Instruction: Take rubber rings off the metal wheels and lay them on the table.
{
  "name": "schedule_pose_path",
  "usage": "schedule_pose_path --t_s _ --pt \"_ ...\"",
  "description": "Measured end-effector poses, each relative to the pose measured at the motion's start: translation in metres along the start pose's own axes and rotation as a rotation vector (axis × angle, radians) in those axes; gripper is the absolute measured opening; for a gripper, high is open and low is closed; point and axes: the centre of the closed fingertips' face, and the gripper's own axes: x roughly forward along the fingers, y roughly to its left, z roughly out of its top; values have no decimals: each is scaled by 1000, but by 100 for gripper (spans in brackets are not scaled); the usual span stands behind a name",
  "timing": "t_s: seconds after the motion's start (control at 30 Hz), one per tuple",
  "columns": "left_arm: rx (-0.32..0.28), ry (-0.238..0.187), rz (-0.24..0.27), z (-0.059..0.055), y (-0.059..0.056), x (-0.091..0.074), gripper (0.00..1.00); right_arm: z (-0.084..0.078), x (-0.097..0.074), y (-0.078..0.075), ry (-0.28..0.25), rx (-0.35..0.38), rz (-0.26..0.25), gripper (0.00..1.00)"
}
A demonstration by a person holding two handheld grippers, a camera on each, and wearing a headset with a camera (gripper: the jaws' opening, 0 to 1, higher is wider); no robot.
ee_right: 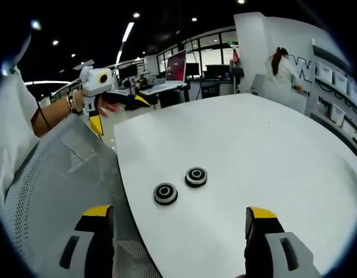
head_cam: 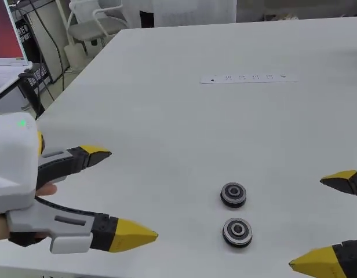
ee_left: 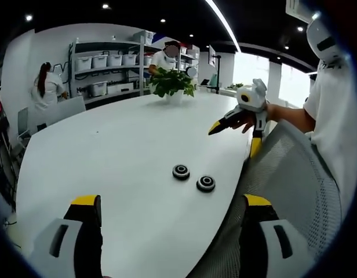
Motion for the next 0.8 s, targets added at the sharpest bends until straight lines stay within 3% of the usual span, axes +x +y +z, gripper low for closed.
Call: schedule_pose_path --t_s 0.33,0.47,0.5,0.57,0.8 --pt "77 9 -61 19 -11 19 99 20 9 -1 -25 -38 15 91" --pt "128 16 -98 24 -21 33 99 31 12 0 -30 -67 32 89" --pt "175 37 -131 22 -27 38 99 33 13 0 -28 -75 35 88" --pt "225 67 -151 20 -32 45 99 38 15 1 -25 -95 44 87" --pt "285 56 -210 31 -48 66 95 58 18 5 -29 -149 66 85"
